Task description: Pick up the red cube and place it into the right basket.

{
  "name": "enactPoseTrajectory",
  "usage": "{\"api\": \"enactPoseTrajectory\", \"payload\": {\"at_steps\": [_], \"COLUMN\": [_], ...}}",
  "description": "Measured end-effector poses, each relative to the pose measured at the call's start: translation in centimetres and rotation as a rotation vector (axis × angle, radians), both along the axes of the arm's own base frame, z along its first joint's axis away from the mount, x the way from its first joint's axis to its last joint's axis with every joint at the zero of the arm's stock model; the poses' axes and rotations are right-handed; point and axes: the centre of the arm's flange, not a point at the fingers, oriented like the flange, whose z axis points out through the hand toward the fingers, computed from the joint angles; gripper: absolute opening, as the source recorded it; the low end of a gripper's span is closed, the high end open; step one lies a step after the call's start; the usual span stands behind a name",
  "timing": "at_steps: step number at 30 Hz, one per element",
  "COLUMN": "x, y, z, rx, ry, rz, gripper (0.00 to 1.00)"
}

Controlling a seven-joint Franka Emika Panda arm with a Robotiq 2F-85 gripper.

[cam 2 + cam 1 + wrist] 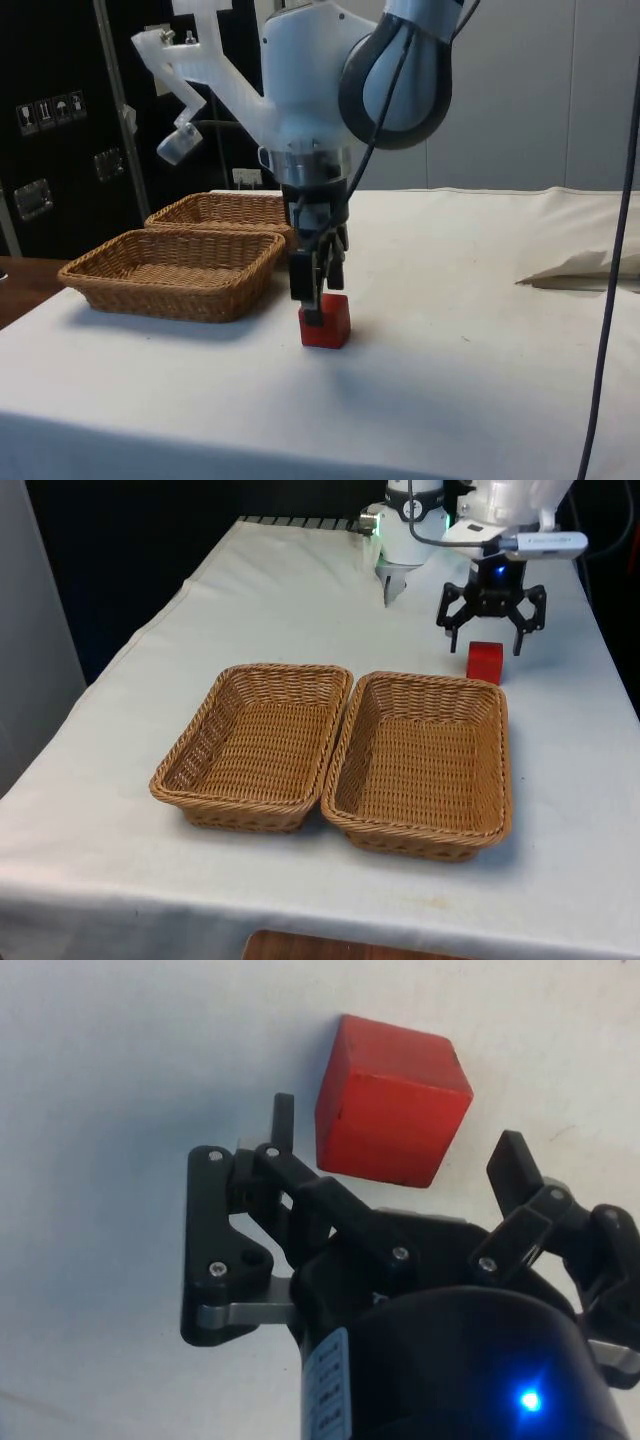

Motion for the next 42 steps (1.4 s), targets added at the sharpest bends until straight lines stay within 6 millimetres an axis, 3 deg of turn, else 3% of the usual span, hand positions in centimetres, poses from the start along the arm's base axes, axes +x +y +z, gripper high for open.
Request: {"api": "enactPoseTrajectory", "payload": {"at_steps": [20,22,23,24,29,39,42], "x": [1.2,1.2,1.2,1.2,1.2,1.2,1.4], "y": [0.0,0.0,0.0,0.0,0.0,0.0,0.3], "z": [-2.9,-2.9,-2.9,-2.9,-3.0,-3.0,-2.1], "rx": [-0.017,-0.017,-0.017,-0.017,-0.018,-0.018,-0.012], "ry": [0.031,0.032,0.032,0.032,0.033,0.033,0.024], "rz": [-0.006,-0.006,-0.006,-0.006,-0.006,-0.006,-0.013], "gripper": [0.98,0.81,0.59,0.59,0.04,0.03,0.03]}}
